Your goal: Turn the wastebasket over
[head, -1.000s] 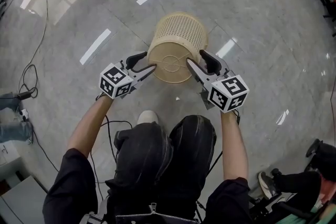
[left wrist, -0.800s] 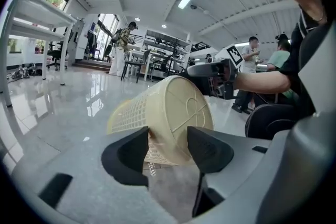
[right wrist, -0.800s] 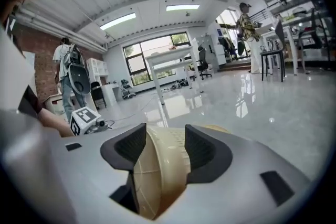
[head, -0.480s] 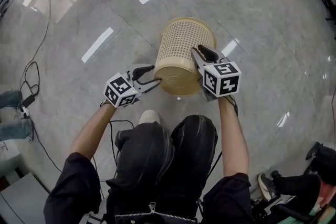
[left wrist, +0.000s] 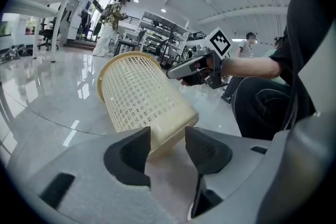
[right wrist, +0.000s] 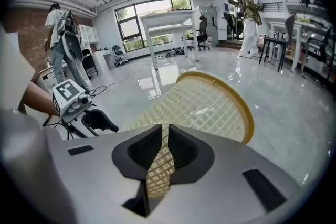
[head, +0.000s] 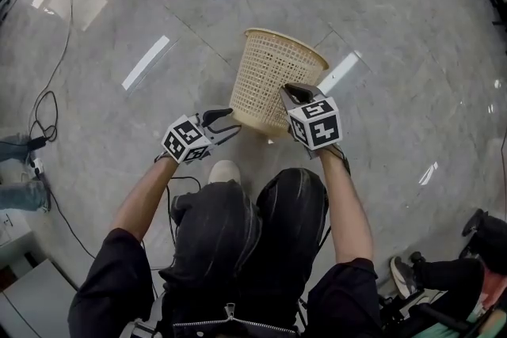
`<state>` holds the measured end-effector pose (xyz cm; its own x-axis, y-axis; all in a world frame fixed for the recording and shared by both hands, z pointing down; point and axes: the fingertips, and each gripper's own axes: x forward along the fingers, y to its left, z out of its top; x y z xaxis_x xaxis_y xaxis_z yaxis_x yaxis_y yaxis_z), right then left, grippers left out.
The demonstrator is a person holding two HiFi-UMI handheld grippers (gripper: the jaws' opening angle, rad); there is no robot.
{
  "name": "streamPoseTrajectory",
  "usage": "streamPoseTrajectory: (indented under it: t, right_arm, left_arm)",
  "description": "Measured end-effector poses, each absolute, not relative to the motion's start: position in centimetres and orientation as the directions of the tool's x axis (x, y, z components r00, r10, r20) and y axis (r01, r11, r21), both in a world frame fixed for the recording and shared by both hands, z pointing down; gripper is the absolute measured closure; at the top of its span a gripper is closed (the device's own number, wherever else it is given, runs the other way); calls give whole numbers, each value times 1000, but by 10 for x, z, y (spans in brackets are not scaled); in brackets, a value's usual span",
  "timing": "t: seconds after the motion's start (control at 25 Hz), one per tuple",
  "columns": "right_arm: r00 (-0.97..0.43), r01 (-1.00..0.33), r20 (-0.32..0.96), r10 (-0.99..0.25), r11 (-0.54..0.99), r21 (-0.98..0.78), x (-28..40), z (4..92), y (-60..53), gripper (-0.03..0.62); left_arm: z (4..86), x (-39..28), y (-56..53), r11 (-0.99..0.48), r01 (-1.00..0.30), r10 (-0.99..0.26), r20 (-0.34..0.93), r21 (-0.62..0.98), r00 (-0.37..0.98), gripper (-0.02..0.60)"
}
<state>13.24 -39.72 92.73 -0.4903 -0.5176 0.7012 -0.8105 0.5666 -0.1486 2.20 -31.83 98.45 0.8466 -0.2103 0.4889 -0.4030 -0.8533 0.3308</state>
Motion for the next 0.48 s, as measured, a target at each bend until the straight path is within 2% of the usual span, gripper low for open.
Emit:
streamPoseTrajectory:
  t: [0.24,0.48]
  right_arm:
    - [-485,-819,694,-533,555,-146,128,944,-389,557]
    - [-500,-819,681,-535,548,-171,124,943,-390,557]
  left_arm:
    - [965,25,-332,-856,-420,-268,436,302,859,398]
    - [937,55,-367,-850,-440,-328,362,289,872,436]
